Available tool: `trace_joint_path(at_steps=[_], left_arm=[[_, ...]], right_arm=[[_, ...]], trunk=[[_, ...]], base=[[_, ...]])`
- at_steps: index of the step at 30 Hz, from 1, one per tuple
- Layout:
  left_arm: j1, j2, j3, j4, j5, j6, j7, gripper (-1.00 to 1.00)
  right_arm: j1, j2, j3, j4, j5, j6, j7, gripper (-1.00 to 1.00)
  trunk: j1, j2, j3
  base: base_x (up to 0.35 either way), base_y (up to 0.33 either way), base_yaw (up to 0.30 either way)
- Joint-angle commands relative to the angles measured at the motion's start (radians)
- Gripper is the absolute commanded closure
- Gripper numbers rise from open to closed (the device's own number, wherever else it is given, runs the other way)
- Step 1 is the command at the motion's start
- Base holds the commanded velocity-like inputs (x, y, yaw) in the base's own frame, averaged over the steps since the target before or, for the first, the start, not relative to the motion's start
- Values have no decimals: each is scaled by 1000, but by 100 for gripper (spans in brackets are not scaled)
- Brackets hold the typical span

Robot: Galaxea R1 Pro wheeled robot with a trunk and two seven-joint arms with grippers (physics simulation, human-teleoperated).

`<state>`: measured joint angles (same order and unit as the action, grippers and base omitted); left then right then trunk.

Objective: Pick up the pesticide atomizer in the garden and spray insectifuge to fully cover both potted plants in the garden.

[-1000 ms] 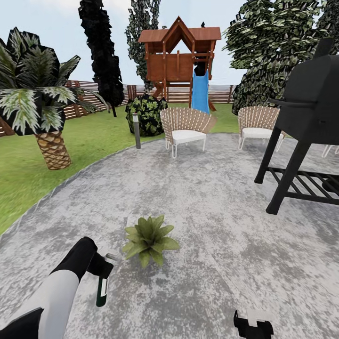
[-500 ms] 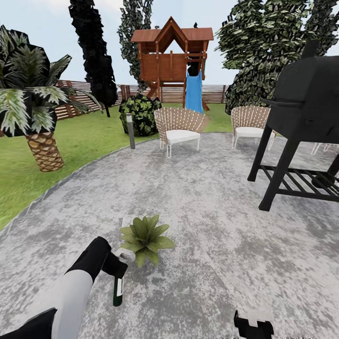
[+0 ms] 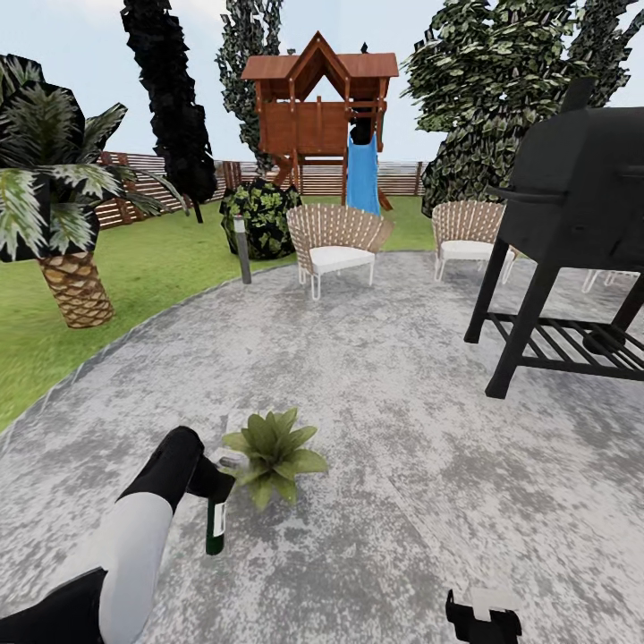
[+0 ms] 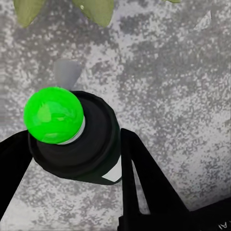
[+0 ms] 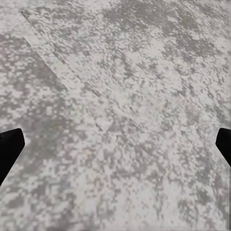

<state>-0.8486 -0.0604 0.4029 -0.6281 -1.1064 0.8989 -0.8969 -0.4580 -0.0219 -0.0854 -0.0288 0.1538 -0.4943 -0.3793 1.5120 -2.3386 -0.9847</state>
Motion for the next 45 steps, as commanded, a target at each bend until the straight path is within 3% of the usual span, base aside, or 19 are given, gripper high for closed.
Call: trace_joint_path(at_steps=[1,4,8,27,31,35,45], left_arm=[[12,-1,7,-1,-10,1,-9,100],[80,1,7,-1,-10,-11,-8,100],[114,-2,7,-1,-9,-41,-9,100],[121,5,8,-5,-7,-52,-6,100],[170,26,9,-5,-2,-129,-4,100],[198,18,13,3,0,-149,-7,100],[187,16,19,-10,2,-149,-8,100]], right_arm=[[0,-1,-8,1,11,-3,-3,-100],[1,-1,-8,1,12,-3,-3,-100],[1,-1,-8,1,12,-3,-3,-100],[1,-1,-8,1,12,-3,-3,-100],[1,-1,-8,1,12,-3,-3,-100],[1,-1,-8,1,12,-3,-3,-100],[1,-1,-7,1,12,-3,-3,-100]], trunk=[[0,0,-1],[0,0,-1],[0,0,-1],[0,0,-1],[0,0,-1],[0,0,-1],[0,0,-1]], base=[[0,0,0],[0,0,0],[0,0,0],[119,0,0],[0,0,0],[0,0,0],[131,0,0]])
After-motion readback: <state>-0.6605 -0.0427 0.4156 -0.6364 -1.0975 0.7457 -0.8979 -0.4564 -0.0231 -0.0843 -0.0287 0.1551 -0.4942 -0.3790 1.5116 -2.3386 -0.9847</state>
